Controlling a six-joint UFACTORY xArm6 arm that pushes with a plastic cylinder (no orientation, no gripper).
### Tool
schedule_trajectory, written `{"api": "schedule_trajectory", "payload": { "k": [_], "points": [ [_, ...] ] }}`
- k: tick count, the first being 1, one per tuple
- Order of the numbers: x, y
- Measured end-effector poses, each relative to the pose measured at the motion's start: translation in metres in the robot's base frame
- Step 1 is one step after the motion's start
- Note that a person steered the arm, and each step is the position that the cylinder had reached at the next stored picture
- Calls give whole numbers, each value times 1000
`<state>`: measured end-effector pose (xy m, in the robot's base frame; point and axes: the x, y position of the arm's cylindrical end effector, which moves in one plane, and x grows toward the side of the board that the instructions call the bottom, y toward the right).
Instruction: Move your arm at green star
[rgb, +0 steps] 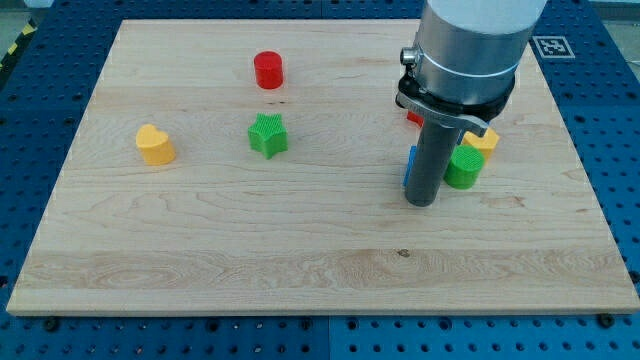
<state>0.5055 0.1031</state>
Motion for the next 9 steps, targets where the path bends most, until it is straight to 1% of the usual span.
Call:
{"api": "schedule_trajectory", "payload": {
  "k": [1,2,3,4,5,6,8,9],
  "points": [
    [20,0],
    [22,-17],
    [-1,-57],
    [-23,-66],
    [-25,-101],
    [-45,-138],
    [-19,-185],
    [-32,-220]
  ]
}}
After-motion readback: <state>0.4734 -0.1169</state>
